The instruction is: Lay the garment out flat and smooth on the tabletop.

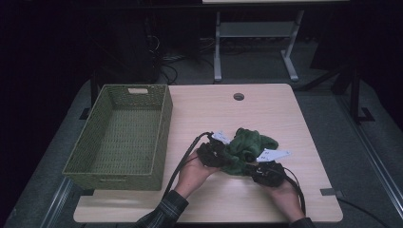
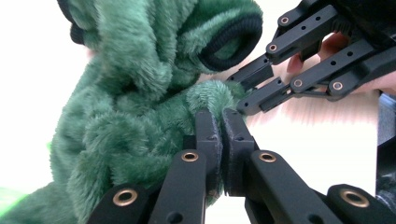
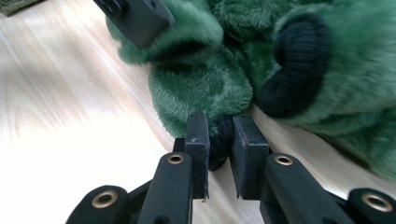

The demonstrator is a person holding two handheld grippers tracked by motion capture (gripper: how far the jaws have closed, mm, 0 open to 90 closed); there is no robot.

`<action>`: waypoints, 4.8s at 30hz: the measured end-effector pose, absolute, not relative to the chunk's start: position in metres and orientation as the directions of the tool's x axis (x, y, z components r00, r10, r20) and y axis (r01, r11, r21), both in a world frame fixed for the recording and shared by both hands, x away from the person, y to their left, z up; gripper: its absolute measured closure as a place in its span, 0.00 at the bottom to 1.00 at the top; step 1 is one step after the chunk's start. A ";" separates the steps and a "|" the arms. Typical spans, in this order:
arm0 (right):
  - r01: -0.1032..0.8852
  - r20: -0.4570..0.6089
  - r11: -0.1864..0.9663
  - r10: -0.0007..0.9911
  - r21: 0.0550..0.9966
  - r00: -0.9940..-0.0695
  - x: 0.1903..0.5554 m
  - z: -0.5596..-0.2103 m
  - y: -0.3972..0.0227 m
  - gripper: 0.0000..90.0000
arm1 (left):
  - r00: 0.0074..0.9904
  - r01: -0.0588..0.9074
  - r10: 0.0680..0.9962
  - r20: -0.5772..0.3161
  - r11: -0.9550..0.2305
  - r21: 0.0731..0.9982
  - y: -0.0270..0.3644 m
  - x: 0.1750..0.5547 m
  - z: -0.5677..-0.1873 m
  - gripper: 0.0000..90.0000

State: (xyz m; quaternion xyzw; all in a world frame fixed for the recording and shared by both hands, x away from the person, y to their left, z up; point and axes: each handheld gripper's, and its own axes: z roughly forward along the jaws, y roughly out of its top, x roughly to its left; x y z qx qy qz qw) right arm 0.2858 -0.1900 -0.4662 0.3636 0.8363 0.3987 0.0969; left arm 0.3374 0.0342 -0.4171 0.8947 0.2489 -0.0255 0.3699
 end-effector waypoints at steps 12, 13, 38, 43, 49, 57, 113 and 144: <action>0.543 0.094 0.446 0.705 0.711 -0.703 0.274 -0.454 -0.222 0.87 | 0.854 0.490 0.454 -0.255 -0.536 0.688 0.070 0.330 -0.403 0.97; 0.547 0.093 0.448 0.708 0.707 -0.700 0.273 -0.454 -0.225 0.87 | 0.850 0.496 0.458 -0.259 -0.530 0.688 0.073 0.328 -0.404 0.97; 0.585 0.077 0.414 0.769 0.698 -0.635 0.262 -0.451 -0.267 0.77 | 0.797 0.570 0.531 -0.288 -0.506 0.647 0.110 0.317 -0.436 0.81; 0.571 0.069 0.382 0.787 0.726 -0.613 0.260 -0.444 -0.272 0.64 | 0.787 0.572 0.547 -0.287 -0.470 0.672 0.116 0.315 -0.421 0.72; 0.529 0.057 0.360 0.784 0.769 -0.618 0.255 -0.429 -0.272 0.72 | 0.819 0.514 0.514 -0.255 -0.463 0.722 0.106 0.303 -0.396 0.77; 0.545 0.067 0.438 0.733 0.715 -0.677 0.262 -0.443 -0.247 0.98 | 0.856 0.488 0.457 -0.242 -0.557 0.672 0.071 0.301 -0.424 0.99; 0.565 0.102 0.431 0.726 0.704 -0.680 0.275 -0.436 -0.239 0.75 | 0.832 0.513 0.497 -0.246 -0.521 0.682 0.060 0.382 -0.431 0.57; 0.496 -0.003 0.434 0.754 0.752 -0.657 0.308 -0.401 -0.238 0.96 | 0.828 0.485 0.517 -0.216 -0.469 0.738 0.087 0.374 -0.397 0.96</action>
